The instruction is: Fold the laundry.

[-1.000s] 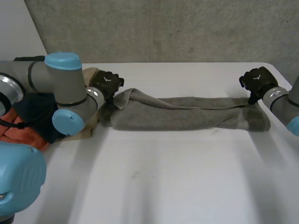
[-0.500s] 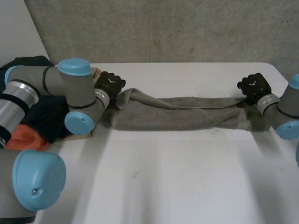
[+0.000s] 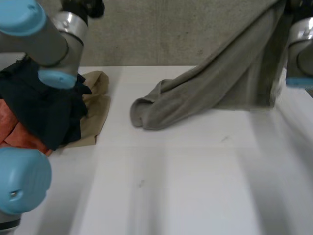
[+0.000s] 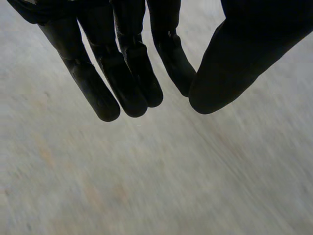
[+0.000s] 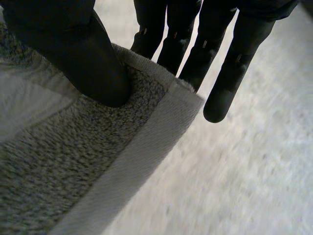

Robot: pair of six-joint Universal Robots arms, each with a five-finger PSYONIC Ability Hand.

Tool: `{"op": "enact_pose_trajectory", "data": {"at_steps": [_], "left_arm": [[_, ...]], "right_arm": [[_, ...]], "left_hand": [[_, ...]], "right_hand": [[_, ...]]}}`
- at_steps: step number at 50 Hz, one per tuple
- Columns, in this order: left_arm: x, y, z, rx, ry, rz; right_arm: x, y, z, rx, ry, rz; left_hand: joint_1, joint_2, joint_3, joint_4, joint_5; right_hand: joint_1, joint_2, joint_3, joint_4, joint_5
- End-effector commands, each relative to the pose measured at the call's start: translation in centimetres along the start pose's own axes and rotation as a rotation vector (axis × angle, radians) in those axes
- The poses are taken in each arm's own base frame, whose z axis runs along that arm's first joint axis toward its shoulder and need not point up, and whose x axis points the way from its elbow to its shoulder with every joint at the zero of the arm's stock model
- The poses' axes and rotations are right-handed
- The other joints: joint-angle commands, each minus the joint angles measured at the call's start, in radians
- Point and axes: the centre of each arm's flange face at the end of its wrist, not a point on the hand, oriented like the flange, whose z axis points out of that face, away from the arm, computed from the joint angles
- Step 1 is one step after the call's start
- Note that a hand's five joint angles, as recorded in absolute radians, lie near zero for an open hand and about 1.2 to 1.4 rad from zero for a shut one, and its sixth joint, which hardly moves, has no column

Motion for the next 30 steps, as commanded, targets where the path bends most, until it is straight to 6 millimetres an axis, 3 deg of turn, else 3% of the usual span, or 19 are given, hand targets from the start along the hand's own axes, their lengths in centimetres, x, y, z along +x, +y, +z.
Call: {"op": "enact_pose_trajectory", "data": {"at_steps": [1, 6, 9, 11, 15, 23, 30], "left_arm": [[0.0, 0.2, -1.6, -0.157, -0.018, -0.079], [2.2, 4.1, -4.7, -0.379, 0.020, -0.152], [3.8, 5.8, -6.6, -0.476, 0.052, -0.208], [4.6, 6.3, -7.2, -0.500, 0.064, -0.233], [7.2, 6.9, -8.5, -0.545, 0.108, -0.304], [11.3, 7.8, -10.3, -0.609, 0.182, -0.340], [13.6, 8.7, -11.6, -0.667, 0.228, -0.343]], "right_arm": [[-1.6, -3.2, -1.9, -0.109, -0.160, 0.075], [-2.3, -4.5, -4.0, -0.163, -0.234, 0.051], [-1.4, -6.8, -4.2, -0.150, -0.241, 0.029], [-0.8, -8.4, -4.0, -0.130, -0.241, 0.031], [-0.2, -13.7, -4.1, -0.058, -0.283, 0.077], [0.0, -21.4, -5.8, 0.027, -0.381, 0.184], [1.3, -25.9, -6.4, 0.106, -0.392, 0.218]], "left_hand": [[-0.376, -0.395, -0.390, -0.400, -0.368], [-0.732, -0.751, -0.746, -0.756, -0.724], [-0.862, -0.881, -0.876, -0.886, -0.854], [-0.871, -0.890, -0.885, -0.895, -0.863], [-0.874, -0.893, -0.888, -0.898, -0.866], [-0.865, -0.884, -0.879, -0.889, -0.857], [-0.865, -0.884, -0.879, -0.889, -0.857]], "right_hand": [[0.262, 0.217, 0.211, 0.201, 0.220], [0.262, 0.217, 0.211, 0.201, 0.220], [0.262, 0.217, 0.211, 0.201, 0.220], [0.262, 0.217, 0.211, 0.201, 0.220], [0.262, 0.217, 0.211, 0.201, 0.220], [0.262, 0.217, 0.211, 0.201, 0.220], [0.262, 0.217, 0.211, 0.201, 0.220]]}}
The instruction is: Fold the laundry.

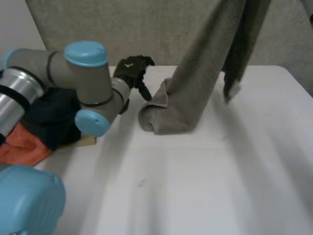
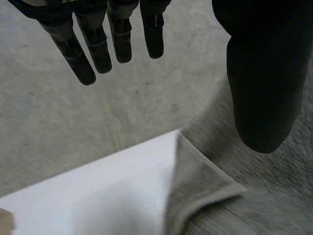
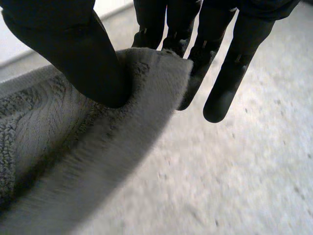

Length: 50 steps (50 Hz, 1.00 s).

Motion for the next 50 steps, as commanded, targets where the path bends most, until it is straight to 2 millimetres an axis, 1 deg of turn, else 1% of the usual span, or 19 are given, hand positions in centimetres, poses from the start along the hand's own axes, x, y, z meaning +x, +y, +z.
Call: {"op": "enact_pose_trajectory", "data": {"at_steps": [1, 7, 11, 12, 14, 21, 25, 26, 28, 29, 30, 33, 34, 37, 39, 43, 47, 48, 50], "left_arm": [[2.3, 2.4, 0.0, -0.070, 0.047, 0.009], [4.5, 3.9, -0.7, -0.134, 0.114, 0.008], [5.2, 4.2, -0.8, -0.136, 0.126, -0.001], [5.0, 3.9, -0.6, -0.114, 0.115, -0.010], [4.3, 3.4, -0.2, -0.085, 0.088, -0.021], [-0.9, 0.3, 2.4, 0.119, -0.058, -0.026], [-2.5, -3.1, 3.2, 0.270, -0.024, -0.015], [-3.1, -5.7, 3.1, 0.365, -0.020, -0.005], [-4.2, -8.5, 2.8, 0.470, -0.041, 0.007], [-4.6, -10.2, 2.5, 0.527, -0.054, 0.012], [-5.8, -13.5, 1.6, 0.639, -0.090, 0.023], [-7.3, -17.7, 0.0, 0.769, -0.132, 0.034], [-7.9, -19.9, -1.0, 0.835, -0.147, 0.039], [-7.8, -21.9, -2.3, 0.871, -0.145, 0.047], [-7.8, -22.2, -2.7, 0.862, -0.148, 0.048], [-8.5, -20.6, -2.5, 0.750, -0.173, 0.036], [-8.8, -16.1, -2.0, 0.546, -0.197, 0.017], [-8.9, -13.7, -1.9, 0.455, -0.206, 0.009], [-8.8, -11.1, -1.9, 0.362, -0.206, 0.003]], "right_arm": [[0.2, -5.0, -0.8, 0.090, -0.025, 0.034], [0.9, -6.5, -0.9, 0.121, -0.018, 0.084], [1.1, -6.1, -0.8, 0.107, -0.018, 0.119], [1.2, -5.6, -0.8, 0.097, -0.016, 0.120], [1.1, -5.0, -0.6, 0.087, -0.012, 0.121], [1.8, -0.3, 0.0, -0.004, 0.036, 0.118], [2.2, 0.7, 0.7, -0.004, 0.087, 0.107], [2.9, 0.3, 1.5, 0.045, 0.124, 0.087], [3.5, 0.1, 2.4, 0.091, 0.163, 0.074], [3.8, 0.3, 2.8, 0.107, 0.188, 0.070], [4.0, 0.8, 3.5, 0.133, 0.222, 0.064], [3.9, 0.9, 4.4, 0.188, 0.258, 0.056], [4.1, 0.7, 5.1, 0.246, 0.287, 0.042], [4.3, 1.6, 6.0, 0.310, 0.322, 0.024], [4.0, 2.7, 6.1, 0.297, 0.320, 0.027], [2.2, 6.4, 5.6, 0.190, 0.271, 0.049], [-0.4, 10.9, 3.8, 0.023, 0.183, 0.072], [-1.4, 12.9, 2.7, -0.054, 0.148, 0.078], [-2.5, 14.9, 1.4, -0.132, 0.115, 0.081]], "left_hand": [[-0.008, -0.001, -0.001, 0.006, 0.016], [0.010, 0.016, 0.017, 0.024, 0.033], [0.349, 0.356, 0.356, 0.363, 0.372], [0.807, 0.813, 0.814, 0.821, 0.830], [1.077, 1.084, 1.084, 1.091, 1.101], [1.078, 1.085, 1.085, 1.092, 1.102], [1.078, 1.085, 1.085, 1.092, 1.102], [1.078, 1.085, 1.085, 1.092, 1.102], [1.078, 1.085, 1.085, 1.092, 1.102], [1.078, 1.085, 1.085, 1.092, 1.102], [1.078, 1.085, 1.085, 1.092, 1.102], [1.078, 1.085, 1.085, 1.092, 1.102], [1.078, 1.085, 1.085, 1.092, 1.102], [1.078, 1.085, 1.085, 1.092, 1.102], [1.078, 1.085, 1.085, 1.092, 1.102], [1.078, 1.085, 1.085, 1.092, 1.102], [1.078, 1.085, 1.085, 1.092, 1.102], [1.078, 1.085, 1.085, 1.092, 1.102], [1.078, 1.085, 1.085, 1.092, 1.102]], "right_hand": [[0.262, 0.217, 0.211, 0.201, 0.215], [0.262, 0.217, 0.211, 0.201, 0.215], [0.262, 0.217, 0.211, 0.201, 0.215], [0.262, 0.217, 0.211, 0.201, 0.215], [0.262, 0.217, 0.211, 0.201, 0.215], [0.262, 0.217, 0.211, 0.201, 0.215], [0.262, 0.217, 0.211, 0.201, 0.215], [0.262, 0.217, 0.211, 0.201, 0.215], [0.262, 0.217, 0.211, 0.201, 0.215], [0.262, 0.217, 0.211, 0.201, 0.215], [0.262, 0.217, 0.211, 0.201, 0.215], [0.262, 0.217, 0.211, 0.201, 0.215], [0.262, 0.217, 0.211, 0.201, 0.215], [0.262, 0.217, 0.211, 0.201, 0.215], [0.262, 0.217, 0.211, 0.201, 0.215], [0.262, 0.217, 0.211, 0.201, 0.215], [0.262, 0.217, 0.211, 0.201, 0.215], [0.262, 0.217, 0.211, 0.201, 0.215], [0.262, 0.217, 0.211, 0.201, 0.215]]}}
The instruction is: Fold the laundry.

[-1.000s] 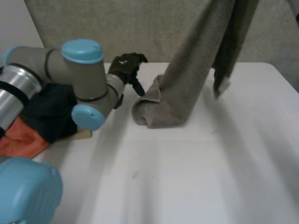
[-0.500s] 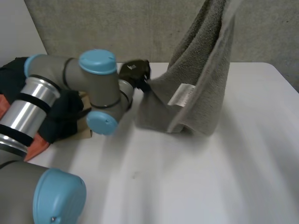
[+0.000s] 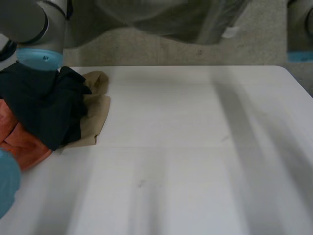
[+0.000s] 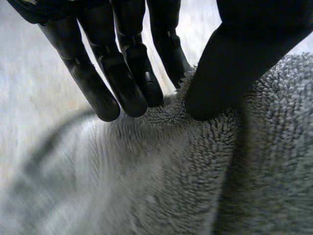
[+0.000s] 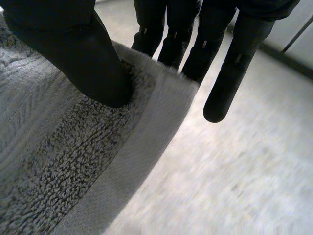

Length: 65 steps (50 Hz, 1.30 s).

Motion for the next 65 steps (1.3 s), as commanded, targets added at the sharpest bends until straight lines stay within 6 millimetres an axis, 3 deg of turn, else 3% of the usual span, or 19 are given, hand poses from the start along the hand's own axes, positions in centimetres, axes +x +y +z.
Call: {"op": "enact_pose_trajectory", "data": {"at_steps": [1, 4, 5, 10, 16, 19, 22, 25, 27, 28, 33, 38, 43, 49, 58, 65], "left_arm": [[-0.4, 8.8, -7.3, -0.446, -0.023, 0.015], [-0.4, 11.4, -10.4, -0.583, -0.019, 0.022], [-0.5, 12.8, -12.6, -0.669, -0.017, 0.033], [-0.5, 15.5, -18.5, -0.895, 0.011, 0.083], [1.3, 14.0, -23.6, -1.101, 0.109, 0.126], [1.9, 12.9, -24.3, -1.140, 0.143, 0.135], [2.7, 11.3, -24.4, -1.173, 0.201, 0.160], [3.3, 9.9, -23.8, -1.176, 0.281, 0.227], [3.2, 8.8, -21.7, -1.119, 0.334, 0.308], [3.0, 8.5, -21.1, -1.099, 0.338, 0.328], [1.6, 8.1, -17.0, -0.978, 0.305, 0.406], [0.9, 11.2, -14.8, -0.948, 0.288, 0.431], [1.1, 14.1, -15.7, -1.019, 0.311, 0.435], [1.8, 16.6, -16.8, -1.048, 0.357, 0.508], [1.8, 19.3, -17.0, -1.010, 0.313, 0.676], [1.3, 20.4, -16.7, -1.001, 0.278, 0.752]], "right_arm": [[-3.1, 8.9, -7.9, -0.379, -0.164, -0.003], [-3.8, 11.3, -10.9, -0.507, -0.205, -0.028], [-4.0, 12.7, -12.9, -0.591, -0.230, -0.050], [-3.3, 15.2, -17.6, -0.801, -0.285, -0.115], [-1.9, 15.5, -20.7, -0.952, -0.309, -0.131], [-1.3, 15.0, -20.6, -0.955, -0.299, -0.136], [-0.9, 14.2, -20.3, -0.939, -0.303, -0.149], [-1.0, 13.7, -20.3, -0.927, -0.319, -0.168], [-1.2, 13.3, -20.4, -0.912, -0.335, -0.196], [-1.3, 13.2, -20.3, -0.906, -0.337, -0.204], [-1.2, 12.9, -20.3, -0.883, -0.342, -0.237], [-0.9, 12.3, -20.2, -0.875, -0.338, -0.240], [-0.7, 11.6, -19.8, -0.863, -0.326, -0.231], [-0.9, 10.8, -19.7, -0.846, -0.339, -0.220], [-1.1, 10.9, -20.3, -0.856, -0.357, -0.217], [-0.8, 11.2, -20.5, -0.869, -0.352, -0.221]], "left_hand": [[0.224, 0.201, 0.207, 0.197, 0.256], [0.224, 0.201, 0.207, 0.197, 0.256], [0.224, 0.201, 0.207, 0.197, 0.256], [0.224, 0.201, 0.207, 0.197, 0.256], [0.224, 0.201, 0.207, 0.197, 0.256], [0.224, 0.201, 0.207, 0.197, 0.256], [0.113, 0.090, 0.096, 0.087, 0.146], [-0.288, -0.311, -0.305, -0.315, -0.256], [-0.775, -0.798, -0.792, -0.801, -0.742], [-0.818, -0.841, -0.835, -0.844, -0.785], [-0.812, -0.835, -0.829, -0.839, -0.780], [-0.689, -0.713, -0.707, -0.716, -0.657], [-0.492, -0.516, -0.510, -0.519, -0.460], [-0.609, -0.632, -0.626, -0.636, -0.577], [-0.677, -0.700, -0.694, -0.704, -0.645], [-0.598, -0.621, -0.615, -0.625, -0.566]], "right_hand": [[0.262, 0.217, 0.206, 0.200, 0.212], [0.262, 0.217, 0.206, 0.200, 0.212], [0.262, 0.217, 0.206, 0.200, 0.212], [0.262, 0.217, 0.206, 0.200, 0.212], [0.262, 0.217, 0.206, 0.200, 0.212], [0.262, 0.217, 0.206, 0.200, 0.212], [0.262, 0.217, 0.206, 0.200, 0.212], [0.262, 0.217, 0.206, 0.200, 0.212], [0.262, 0.217, 0.206, 0.200, 0.212], [0.262, 0.217, 0.206, 0.200, 0.212], [0.262, 0.217, 0.206, 0.200, 0.212], [0.262, 0.217, 0.206, 0.200, 0.212], [0.262, 0.217, 0.206, 0.200, 0.212], [0.262, 0.217, 0.206, 0.200, 0.212], [0.262, 0.217, 0.206, 0.200, 0.212], [0.262, 0.217, 0.206, 0.200, 0.212]]}}
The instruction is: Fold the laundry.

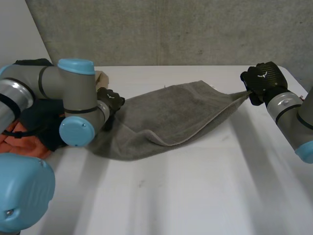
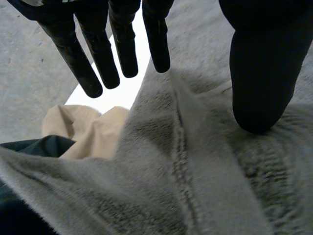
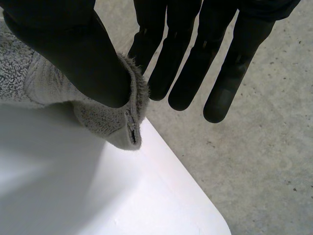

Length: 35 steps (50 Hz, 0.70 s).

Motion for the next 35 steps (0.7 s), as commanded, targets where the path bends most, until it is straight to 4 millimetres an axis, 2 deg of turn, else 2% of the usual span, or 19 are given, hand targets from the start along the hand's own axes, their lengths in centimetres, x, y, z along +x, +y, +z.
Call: {"op": "enact_pose_trajectory", "data": {"at_steps": [1, 3, 6, 7, 8, 9, 13, 17, 18, 21, 22, 24, 25, 26, 28, 29, 31, 35], "left_arm": [[-0.1, 0.4, 1.1, -0.008, -0.053, 0.038], [-0.1, 0.4, 1.3, -0.007, -0.057, 0.035], [0.2, 0.6, 1.5, -0.014, -0.043, 0.037], [0.3, 0.5, 1.3, -0.019, -0.027, 0.039], [0.2, 0.4, 1.2, -0.025, -0.025, 0.040], [0.1, 0.3, 0.9, -0.029, -0.023, 0.039], [-1.3, -1.7, -1.3, -0.037, -0.052, 0.022], [-3.8, -3.9, -4.6, -0.012, -0.085, -0.083], [-5.0, -5.0, -6.3, 0.019, -0.087, -0.141], [-7.0, -6.8, -9.5, 0.083, -0.085, -0.220], [-8.6, -7.9, -11.9, 0.136, -0.090, -0.271], [-10.3, -8.9, -14.4, 0.192, -0.099, -0.312], [-11.7, -9.6, -16.7, 0.244, -0.115, -0.345], [-12.4, -9.9, -17.8, 0.274, -0.122, -0.362], [-13.6, -10.4, -19.8, 0.324, -0.140, -0.385], [-14.6, -10.7, -21.4, 0.368, -0.161, -0.409], [-15.5, -10.9, -23.1, 0.420, -0.171, -0.447], [-15.6, -10.1, -23.4, 0.435, -0.132, -0.496]], "right_arm": [[0.3, 0.5, 0.0, -0.012, 0.006, 0.001], [0.5, 0.6, 0.0, -0.014, 0.010, 0.001], [0.8, 0.7, 0.1, -0.018, 0.018, 0.001], [1.1, 0.7, 0.1, -0.017, 0.025, 0.000], [1.3, 0.7, 0.2, -0.017, 0.030, 0.000], [1.4, 0.8, 0.2, -0.018, 0.033, 0.000], [3.2, 0.3, 0.1, -0.013, 0.077, -0.007], [5.6, -0.9, -0.6, -0.009, 0.122, -0.028], [6.5, -1.6, -1.3, -0.017, 0.133, -0.043], [8.6, -3.4, -2.6, -0.017, 0.171, -0.074], [10.0, -4.9, -3.5, -0.002, 0.204, -0.096], [11.4, -6.5, -4.4, 0.023, 0.237, -0.109], [12.0, -7.1, -4.8, 0.030, 0.250, -0.114], [13.1, -8.8, -5.8, 0.059, 0.279, -0.124], [14.1, -10.3, -6.6, 0.081, 0.302, -0.131], [14.9, -11.6, -7.5, 0.091, 0.319, -0.129], [15.7, -12.5, -8.1, 0.092, 0.327, -0.132], [16.4, -12.8, -8.2, 0.069, 0.303, -0.114]], "left_hand": [[0.132, 0.133, 0.134, 0.144, 0.144], [0.179, 0.180, 0.181, 0.191, 0.191], [0.401, 0.403, 0.404, 0.413, 0.413], [0.701, 0.703, 0.704, 0.714, 0.714], [0.856, 0.857, 0.858, 0.868, 0.868], [0.921, 0.922, 0.923, 0.933, 0.933], [0.921, 0.923, 0.924, 0.934, 0.934], [0.921, 0.923, 0.924, 0.934, 0.934], [0.921, 0.923, 0.924, 0.934, 0.934], [0.921, 0.923, 0.924, 0.934, 0.934], [0.921, 0.923, 0.924, 0.934, 0.934], [0.921, 0.923, 0.924, 0.934, 0.934], [0.921, 0.923, 0.924, 0.934, 0.934], [0.921, 0.923, 0.924, 0.934, 0.934], [0.921, 0.923, 0.924, 0.934, 0.934], [0.921, 0.923, 0.924, 0.934, 0.934], [0.921, 0.923, 0.924, 0.934, 0.934], [0.921, 0.923, 0.924, 0.934, 0.934]], "right_hand": [[0.262, 0.217, 0.206, 0.200, 0.212], [0.262, 0.217, 0.206, 0.200, 0.212], [0.262, 0.217, 0.206, 0.200, 0.212], [0.262, 0.217, 0.206, 0.200, 0.212], [0.262, 0.217, 0.206, 0.200, 0.212], [0.262, 0.217, 0.206, 0.200, 0.212], [0.262, 0.217, 0.206, 0.200, 0.212], [0.262, 0.217, 0.206, 0.200, 0.212], [0.262, 0.217, 0.206, 0.200, 0.212], [0.262, 0.217, 0.206, 0.200, 0.212], [0.262, 0.217, 0.206, 0.200, 0.212], [0.262, 0.217, 0.206, 0.200, 0.212], [0.262, 0.217, 0.206, 0.200, 0.212], [0.262, 0.217, 0.206, 0.200, 0.212], [0.262, 0.217, 0.206, 0.200, 0.212], [0.262, 0.217, 0.206, 0.200, 0.212], [0.262, 0.217, 0.206, 0.200, 0.212], [0.262, 0.217, 0.206, 0.200, 0.212]]}}
